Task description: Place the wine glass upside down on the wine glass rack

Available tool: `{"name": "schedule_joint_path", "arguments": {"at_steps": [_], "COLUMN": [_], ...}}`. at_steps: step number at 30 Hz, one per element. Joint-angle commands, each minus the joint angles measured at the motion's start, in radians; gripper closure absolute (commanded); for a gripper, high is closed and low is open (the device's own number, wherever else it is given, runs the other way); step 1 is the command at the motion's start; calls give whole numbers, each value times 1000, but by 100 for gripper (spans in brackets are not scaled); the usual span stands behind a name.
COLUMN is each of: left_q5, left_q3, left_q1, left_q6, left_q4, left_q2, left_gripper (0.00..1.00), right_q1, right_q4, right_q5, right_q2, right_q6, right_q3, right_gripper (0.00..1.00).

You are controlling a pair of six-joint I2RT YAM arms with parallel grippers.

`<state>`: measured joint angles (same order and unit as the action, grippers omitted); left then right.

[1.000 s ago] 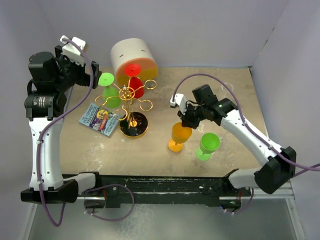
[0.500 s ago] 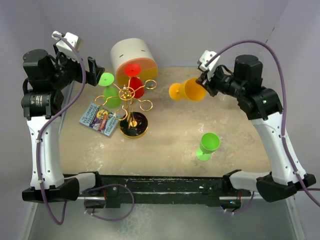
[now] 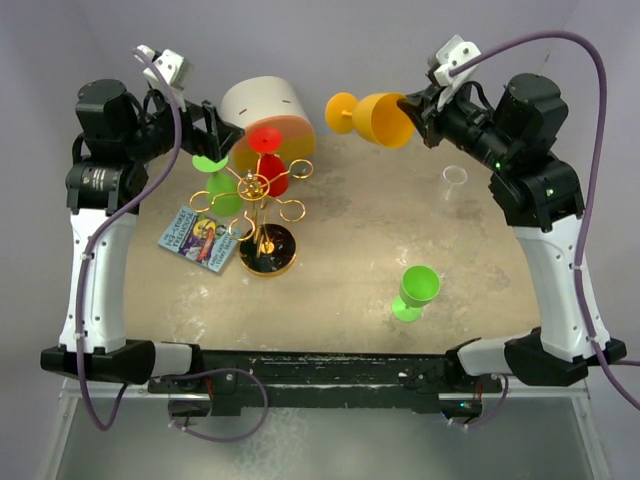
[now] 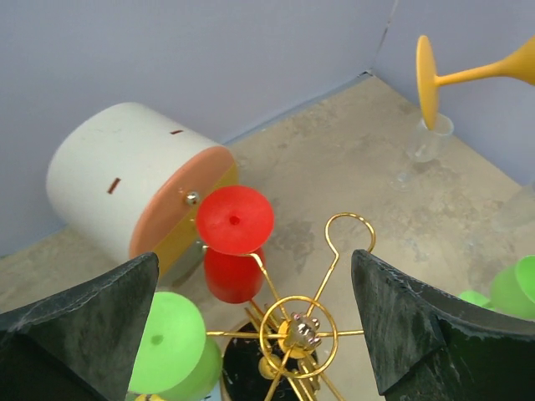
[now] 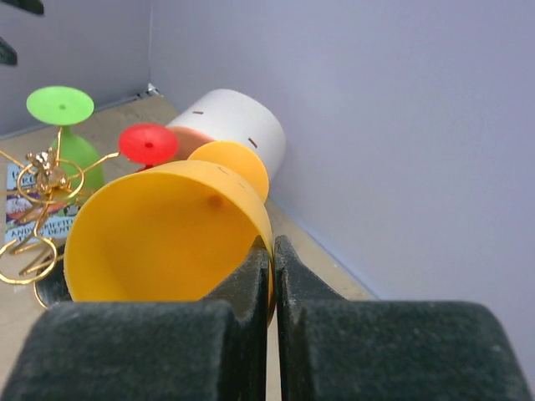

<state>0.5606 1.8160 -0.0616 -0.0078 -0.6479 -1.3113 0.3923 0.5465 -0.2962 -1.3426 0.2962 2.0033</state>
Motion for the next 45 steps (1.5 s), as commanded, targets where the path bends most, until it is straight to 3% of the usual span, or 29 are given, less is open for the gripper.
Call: {"name": "schedule_joint_path", "arguments": {"at_steps": [1, 11, 22, 38, 45], "left_q5": [113, 191, 179, 233, 241], "left_q3": [33, 43, 36, 7, 0], "left_q1": [-27, -157, -261, -273, -279], "left_q6": [-142, -239, -286, -379, -387], "left_q4": [103, 260, 299, 356, 358], "left_q2": [-44, -145, -219, -254, -257], "left_gripper": [1, 2, 17, 54, 75], "right_q1": [3, 5, 5, 6, 9], "right_q4": [-103, -97, -80, -86, -92], "right_q5": [3, -126, -182, -214, -208], "right_q2": [-31, -76, -82, -79, -79], "right_q6": [-82, -144, -123, -120, -118], "right_q3": [81, 117, 110, 77, 67], "right_gripper": [100, 100, 100, 100, 100]}}
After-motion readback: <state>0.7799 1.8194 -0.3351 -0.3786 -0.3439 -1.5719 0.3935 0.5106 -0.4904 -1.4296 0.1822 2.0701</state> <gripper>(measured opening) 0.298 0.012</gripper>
